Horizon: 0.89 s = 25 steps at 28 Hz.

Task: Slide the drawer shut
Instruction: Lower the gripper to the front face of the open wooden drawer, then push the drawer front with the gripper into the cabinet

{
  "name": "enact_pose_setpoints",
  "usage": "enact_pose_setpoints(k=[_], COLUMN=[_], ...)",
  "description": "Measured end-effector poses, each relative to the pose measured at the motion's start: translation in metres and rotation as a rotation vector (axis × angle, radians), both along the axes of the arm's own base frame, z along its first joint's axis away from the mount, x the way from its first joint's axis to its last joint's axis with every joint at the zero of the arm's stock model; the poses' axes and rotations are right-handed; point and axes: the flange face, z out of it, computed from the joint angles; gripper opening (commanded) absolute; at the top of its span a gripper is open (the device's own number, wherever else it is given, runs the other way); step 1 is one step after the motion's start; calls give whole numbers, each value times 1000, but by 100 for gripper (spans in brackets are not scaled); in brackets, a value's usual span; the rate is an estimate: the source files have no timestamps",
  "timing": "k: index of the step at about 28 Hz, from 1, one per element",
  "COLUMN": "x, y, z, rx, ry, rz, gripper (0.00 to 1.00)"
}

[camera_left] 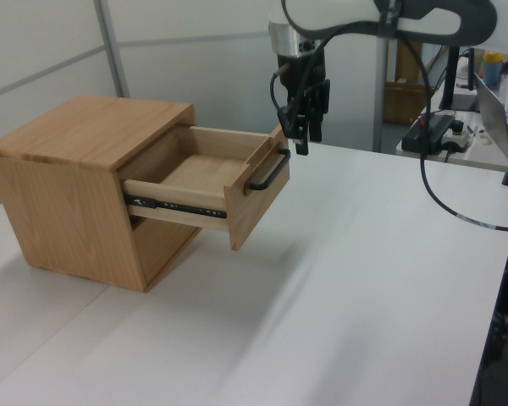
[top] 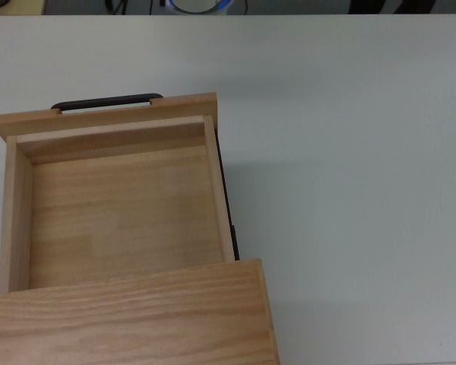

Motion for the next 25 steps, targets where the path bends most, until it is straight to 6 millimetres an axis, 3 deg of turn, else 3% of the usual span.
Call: enact_pose_setpoints(k=[11, 18, 25], x=[31, 61, 77], y=[-7, -7, -7], z=[-58, -78, -99], rx=[4, 8, 11], ry=[91, 2, -10], rz=[-7, 4, 8], gripper=[0, 0, 0])
